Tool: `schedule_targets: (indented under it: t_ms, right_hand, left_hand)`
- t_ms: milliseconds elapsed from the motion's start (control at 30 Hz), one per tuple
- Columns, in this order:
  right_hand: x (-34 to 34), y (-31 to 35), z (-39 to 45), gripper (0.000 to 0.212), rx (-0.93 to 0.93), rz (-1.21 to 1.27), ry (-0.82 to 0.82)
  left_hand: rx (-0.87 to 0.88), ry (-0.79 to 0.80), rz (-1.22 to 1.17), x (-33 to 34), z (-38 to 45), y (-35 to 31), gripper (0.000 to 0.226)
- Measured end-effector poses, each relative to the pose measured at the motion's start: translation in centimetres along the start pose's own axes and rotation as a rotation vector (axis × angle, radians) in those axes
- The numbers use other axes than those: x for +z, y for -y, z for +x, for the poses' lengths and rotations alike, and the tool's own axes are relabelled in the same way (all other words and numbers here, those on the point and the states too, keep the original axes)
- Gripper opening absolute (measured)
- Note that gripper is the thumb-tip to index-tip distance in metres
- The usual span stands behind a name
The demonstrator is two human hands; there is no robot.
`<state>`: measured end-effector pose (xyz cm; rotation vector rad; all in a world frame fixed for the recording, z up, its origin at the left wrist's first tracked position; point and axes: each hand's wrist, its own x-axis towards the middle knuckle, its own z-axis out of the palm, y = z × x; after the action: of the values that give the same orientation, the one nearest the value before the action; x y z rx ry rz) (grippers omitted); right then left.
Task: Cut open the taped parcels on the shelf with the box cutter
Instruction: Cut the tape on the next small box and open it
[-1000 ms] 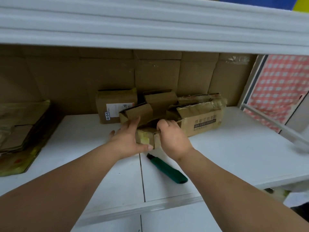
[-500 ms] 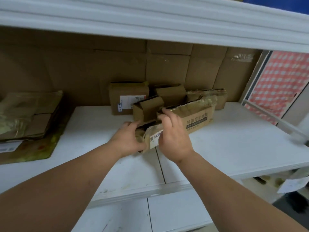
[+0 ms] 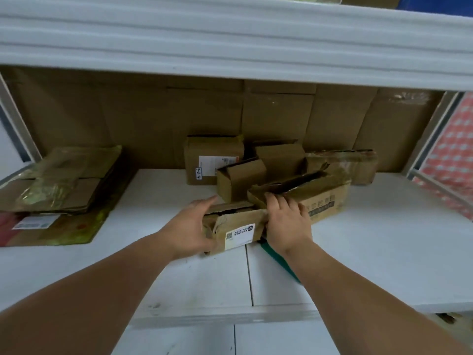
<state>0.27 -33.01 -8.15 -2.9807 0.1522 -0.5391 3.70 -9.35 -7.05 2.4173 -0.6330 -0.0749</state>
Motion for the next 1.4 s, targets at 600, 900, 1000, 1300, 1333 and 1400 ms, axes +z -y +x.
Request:
schedule_targets:
  t_ms: [600,900,1000,1300,1333,1400]
  right_hand:
    - [0.0,-2.4,2.3,0.061,0.03,-0.015,-0.05]
    - [0.4,-2.8,1.5,0.068,0.066,-0.032,-0.008]
    - [0.4,-3.1,1.2,0.067,0.058,-0.066,-0.003]
    - [0.0,-3.8,1.5,0.059,0.1,-0.08,0.003]
    - [0.0,-3.9,1.5,0.058,0.101,-0.084,0.011]
    - [0.3,-4.0,1.4,0.057,0.103,-0.09,0.017]
  left_hand:
    - [0.032,-0.1,0.016,1.0,0.9,-2.7,0.081]
    - [0.024,-0.077,-0.016,1.9,1.1,-2.5,0.063]
    - [0.041,-0.044,0.007,1.9,1.5,-2.6,0.07]
    - [-0.136,0.056,-0.273,1.4,2.2,-2.2,0.052]
    - [-0.139,0.063,-0.275,1.4,2.3,-2.3,0.053]
    - [-0.137,0.07,-0.246,1.4,2.5,-2.5,0.056]
